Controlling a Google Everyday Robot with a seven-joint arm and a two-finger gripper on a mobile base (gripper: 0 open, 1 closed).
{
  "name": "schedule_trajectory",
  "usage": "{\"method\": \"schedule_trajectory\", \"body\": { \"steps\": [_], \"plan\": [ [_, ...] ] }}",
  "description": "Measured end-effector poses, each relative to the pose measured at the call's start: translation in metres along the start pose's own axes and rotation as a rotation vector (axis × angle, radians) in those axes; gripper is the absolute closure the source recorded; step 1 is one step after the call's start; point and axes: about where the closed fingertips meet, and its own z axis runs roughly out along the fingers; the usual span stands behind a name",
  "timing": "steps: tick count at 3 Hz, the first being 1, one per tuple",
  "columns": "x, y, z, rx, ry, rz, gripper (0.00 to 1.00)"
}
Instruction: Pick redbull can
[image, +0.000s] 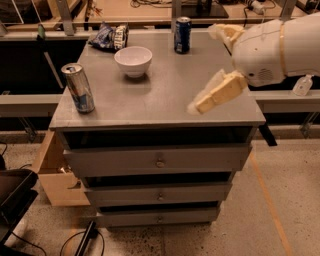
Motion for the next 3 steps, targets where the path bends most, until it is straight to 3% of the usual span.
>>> {"method": "schedule_trajectory", "body": {
  "steps": [1,2,3],
  "plan": [
    [-0.02,0.0,0.005,-0.001,-0.062,0.026,0.0],
    [-0.019,0.0,0.005,-0.001,-0.06,0.025,0.0],
    [-0.026,0.009,0.033,0.006,-0.054,0.032,0.0]
  ]
}}
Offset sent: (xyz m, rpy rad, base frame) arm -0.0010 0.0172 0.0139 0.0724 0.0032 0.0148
